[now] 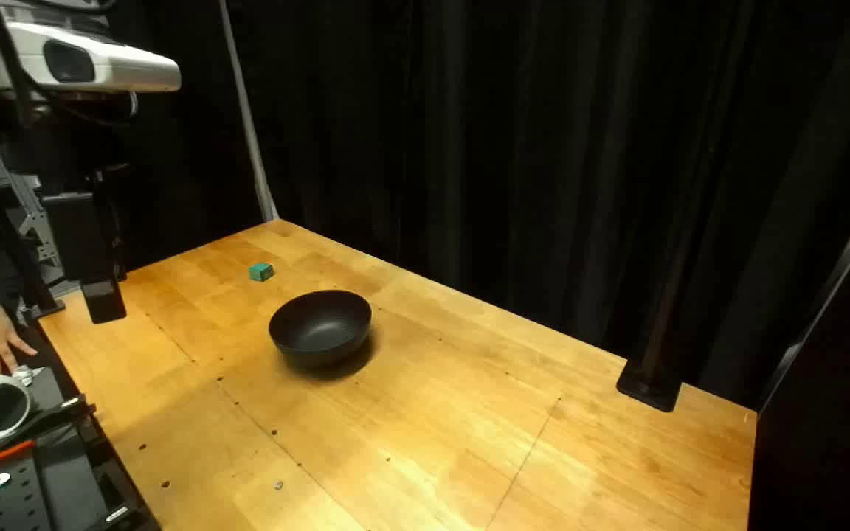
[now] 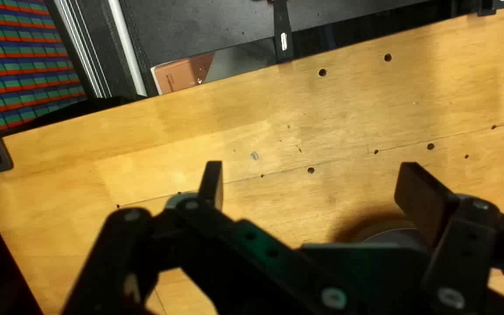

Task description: Put the green block in the black bowl

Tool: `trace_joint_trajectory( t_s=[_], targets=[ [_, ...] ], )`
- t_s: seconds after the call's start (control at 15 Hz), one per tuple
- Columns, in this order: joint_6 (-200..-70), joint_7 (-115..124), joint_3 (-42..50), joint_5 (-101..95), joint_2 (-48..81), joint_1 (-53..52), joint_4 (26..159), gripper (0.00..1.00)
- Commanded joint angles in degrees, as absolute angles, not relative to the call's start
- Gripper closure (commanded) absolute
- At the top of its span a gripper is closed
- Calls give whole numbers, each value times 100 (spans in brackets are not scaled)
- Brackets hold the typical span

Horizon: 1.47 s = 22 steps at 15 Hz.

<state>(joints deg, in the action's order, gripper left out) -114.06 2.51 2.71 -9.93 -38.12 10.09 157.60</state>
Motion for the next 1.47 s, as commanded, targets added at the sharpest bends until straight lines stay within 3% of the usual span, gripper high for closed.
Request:
trace_joint_trajectory(
  t_s=[0.0,0.33,0.87,1.4],
  targets=[
    [-11392,277,315,-1019,-3815,960,15748,0],
    [-11392,277,314,-1019,-3825,961,15741,0],
    [-13087,399,-211,-158,-1126,-71,14984,0],
    [-14096,534,-829,44,1650,-835,13015,0]
  ],
)
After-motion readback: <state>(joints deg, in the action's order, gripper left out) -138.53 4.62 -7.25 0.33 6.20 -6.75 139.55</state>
